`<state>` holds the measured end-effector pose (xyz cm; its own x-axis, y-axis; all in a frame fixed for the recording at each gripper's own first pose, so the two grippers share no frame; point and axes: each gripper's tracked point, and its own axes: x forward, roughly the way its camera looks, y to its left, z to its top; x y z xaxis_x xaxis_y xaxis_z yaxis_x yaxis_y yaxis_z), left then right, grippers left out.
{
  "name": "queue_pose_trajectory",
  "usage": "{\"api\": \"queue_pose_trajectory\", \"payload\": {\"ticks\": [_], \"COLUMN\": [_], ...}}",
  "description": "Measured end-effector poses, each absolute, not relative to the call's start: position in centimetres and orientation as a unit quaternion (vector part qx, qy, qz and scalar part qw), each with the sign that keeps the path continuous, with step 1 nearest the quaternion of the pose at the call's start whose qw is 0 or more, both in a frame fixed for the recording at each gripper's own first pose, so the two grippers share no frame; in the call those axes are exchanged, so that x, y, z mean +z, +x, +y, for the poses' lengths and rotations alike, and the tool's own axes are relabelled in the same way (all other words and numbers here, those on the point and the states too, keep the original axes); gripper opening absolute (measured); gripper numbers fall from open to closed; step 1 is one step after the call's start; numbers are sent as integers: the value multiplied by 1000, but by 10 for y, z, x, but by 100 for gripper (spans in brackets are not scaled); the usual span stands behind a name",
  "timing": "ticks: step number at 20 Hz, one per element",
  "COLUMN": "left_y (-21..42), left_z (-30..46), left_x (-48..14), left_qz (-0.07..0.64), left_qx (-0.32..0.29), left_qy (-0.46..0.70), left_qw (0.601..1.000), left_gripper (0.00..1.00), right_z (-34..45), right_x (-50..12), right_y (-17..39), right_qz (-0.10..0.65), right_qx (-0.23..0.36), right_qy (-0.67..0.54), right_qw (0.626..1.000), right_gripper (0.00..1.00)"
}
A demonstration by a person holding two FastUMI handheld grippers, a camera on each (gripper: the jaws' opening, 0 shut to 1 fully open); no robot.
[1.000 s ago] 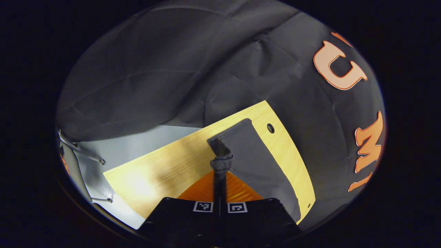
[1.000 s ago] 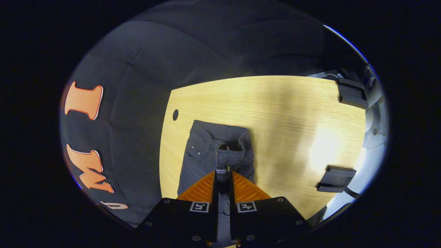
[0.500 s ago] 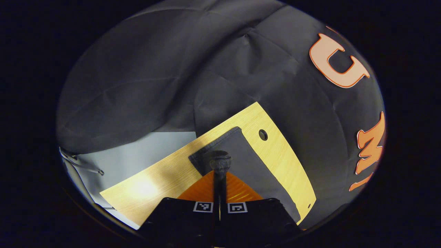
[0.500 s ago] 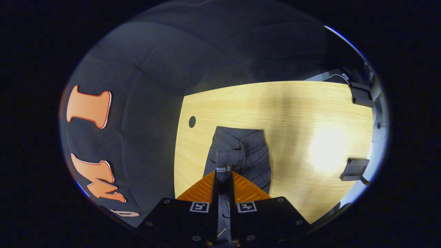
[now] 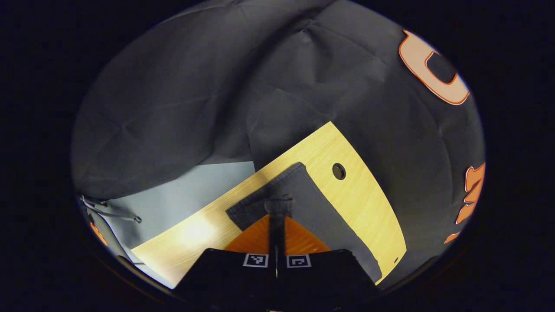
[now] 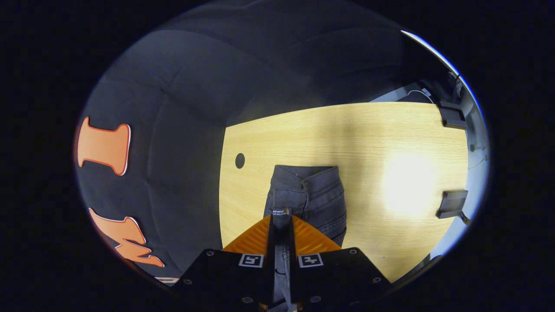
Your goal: Grasp the waist and the cuffs of the jeans and fold them to make the two legs overlap; first hold the waist and fold one-third of the jeans toward the cuffs, then hold the cuffs and fold the remaining one-third in the same direction to finish folding.
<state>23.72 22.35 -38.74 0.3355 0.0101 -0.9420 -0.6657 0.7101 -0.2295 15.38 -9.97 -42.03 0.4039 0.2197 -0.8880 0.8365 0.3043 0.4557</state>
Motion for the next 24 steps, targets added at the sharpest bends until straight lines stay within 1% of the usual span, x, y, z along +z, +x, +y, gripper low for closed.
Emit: {"api": "queue_pose_trajectory", "payload": {"ticks": [4, 6, 9, 13, 17, 18, 20, 22, 23, 24], "left_y": [241, 250, 247, 266, 279, 282, 294, 307, 313, 316], "left_z": [227, 226, 228, 232, 235, 235, 232, 238, 237, 230], "left_x": [-390, -390, -391, -387, -387, -390, -389, -385, -376, -370], "left_qz": [550, 556, 570, 572, 566, 565, 551, 527, 521, 518], "left_qx": [250, 255, 262, 269, 272, 272, 265, 260, 250, 235], "left_qy": [-282, -281, -276, -274, -276, -271, -270, -258, -258, -261], "left_qw": [745, 740, 728, 725, 728, 730, 743, 767, 775, 780], "left_gripper": [1, 1, 1, 1, 4, 11, 20, 51, 55, 65], "right_z": [-90, -84, -72, -63, -59, -57, -53, -52, -53, -52], "right_x": [-444, -458, -478, -496, -502, -505, -507, -506, -505, -504], "right_y": [185, 200, 216, 239, 249, 251, 254, 255, 254, 254], "right_qz": [513, 523, 542, 558, 567, 569, 570, 570, 571, 569], "right_qx": [-226, -222, -217, -212, -198, -197, -199, -200, -198, -196], "right_qy": [535, 531, 523, 514, 515, 515, 519, 520, 517, 514], "right_qw": [633, 628, 621, 616, 612, 610, 605, 604, 606, 612], "right_gripper": [15, 15, 15, 15, 15, 15, 15, 15, 16, 15]}}
